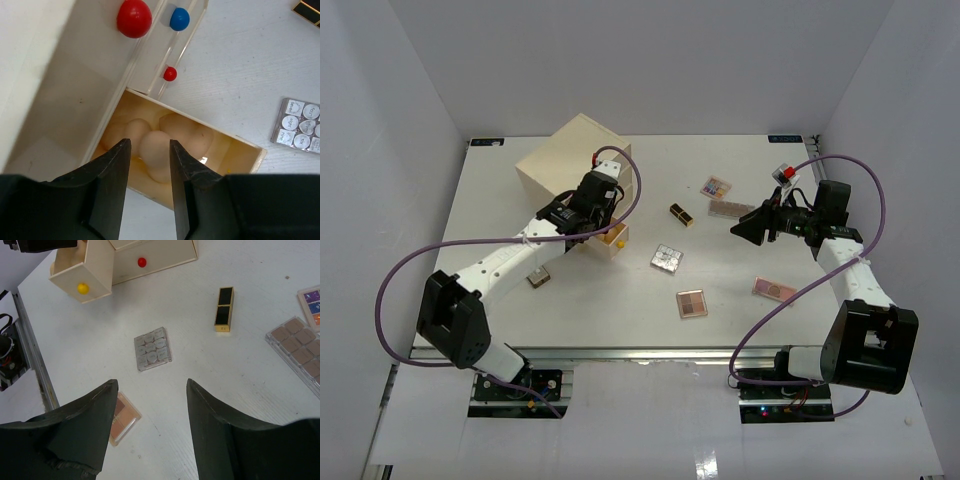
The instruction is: Organize the makeup
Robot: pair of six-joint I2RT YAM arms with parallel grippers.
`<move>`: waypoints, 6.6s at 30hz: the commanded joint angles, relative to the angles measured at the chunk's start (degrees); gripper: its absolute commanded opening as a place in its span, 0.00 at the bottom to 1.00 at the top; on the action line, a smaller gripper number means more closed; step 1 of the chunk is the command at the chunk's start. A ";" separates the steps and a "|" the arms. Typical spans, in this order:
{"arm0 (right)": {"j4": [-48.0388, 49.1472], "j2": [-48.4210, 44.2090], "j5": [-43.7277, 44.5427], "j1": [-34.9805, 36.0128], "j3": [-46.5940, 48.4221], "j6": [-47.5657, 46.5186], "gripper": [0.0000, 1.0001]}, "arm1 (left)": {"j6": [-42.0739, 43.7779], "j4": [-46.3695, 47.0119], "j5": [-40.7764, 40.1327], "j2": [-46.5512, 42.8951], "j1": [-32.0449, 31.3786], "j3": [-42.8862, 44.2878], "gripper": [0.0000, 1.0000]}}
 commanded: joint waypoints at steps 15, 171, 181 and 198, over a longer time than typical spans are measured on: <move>-2.92 -2.35 4.15 -0.13 1.85 -3.63 0.65 | -0.97 6.11 19.97 -19.02 0.35 -2.08 0.79; -25.45 -1.38 -7.69 12.07 7.15 -35.41 0.71 | -15.39 -7.16 3.42 -10.96 -6.95 1.01 0.00; -25.54 -1.38 -8.42 11.88 6.86 -35.43 0.71 | -10.99 -8.86 -5.56 -1.44 -7.30 5.87 0.04; -25.47 -1.18 -8.60 11.79 6.69 -35.16 0.71 | -10.20 -10.44 -4.23 1.07 -7.21 9.56 0.53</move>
